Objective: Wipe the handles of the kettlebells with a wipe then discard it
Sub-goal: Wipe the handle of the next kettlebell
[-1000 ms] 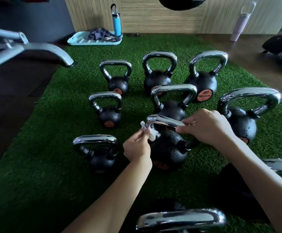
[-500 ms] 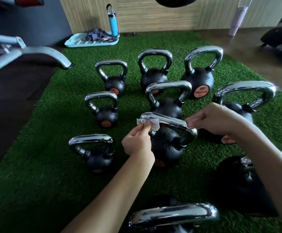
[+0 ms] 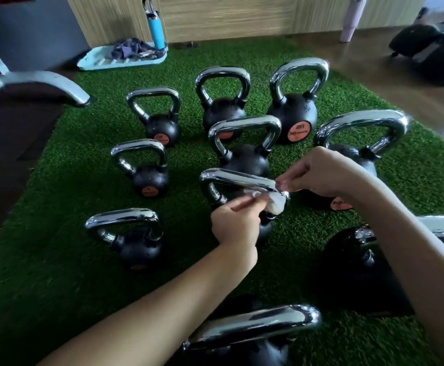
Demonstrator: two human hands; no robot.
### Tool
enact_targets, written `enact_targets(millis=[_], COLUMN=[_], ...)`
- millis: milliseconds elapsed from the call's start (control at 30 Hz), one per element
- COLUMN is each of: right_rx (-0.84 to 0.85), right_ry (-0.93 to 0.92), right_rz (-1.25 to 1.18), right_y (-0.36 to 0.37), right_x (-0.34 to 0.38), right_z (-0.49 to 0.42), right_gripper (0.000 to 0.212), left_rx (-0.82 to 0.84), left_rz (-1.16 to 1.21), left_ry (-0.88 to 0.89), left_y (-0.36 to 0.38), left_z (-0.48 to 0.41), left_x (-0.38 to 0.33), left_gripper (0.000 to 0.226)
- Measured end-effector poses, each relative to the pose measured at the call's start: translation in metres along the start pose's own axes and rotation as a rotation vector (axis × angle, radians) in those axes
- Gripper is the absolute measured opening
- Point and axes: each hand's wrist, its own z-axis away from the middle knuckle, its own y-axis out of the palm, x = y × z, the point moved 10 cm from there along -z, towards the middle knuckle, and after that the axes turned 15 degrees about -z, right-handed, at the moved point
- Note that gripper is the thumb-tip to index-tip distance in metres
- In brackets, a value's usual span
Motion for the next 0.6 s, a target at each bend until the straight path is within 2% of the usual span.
enact_targets(millis=[267, 600], right_rx=[-0.006, -0.068], right_ry=[-0.015, -0.066], right_rz=[-0.003, 0.023], right_y=[-0.001, -0.002], right_x=[0.001, 0.004], right_z=[0.004, 0.011], right_gripper=[0.01, 0.01], left_rx=[0.08, 0.004], left_rz=[-0.187, -0.638], left_ry=[0.205, 0.589], left_y=[0.011, 0.007], left_z=[0.0, -0.001], left_x=[-0.013, -0.028], left_gripper=[0.023, 0.026])
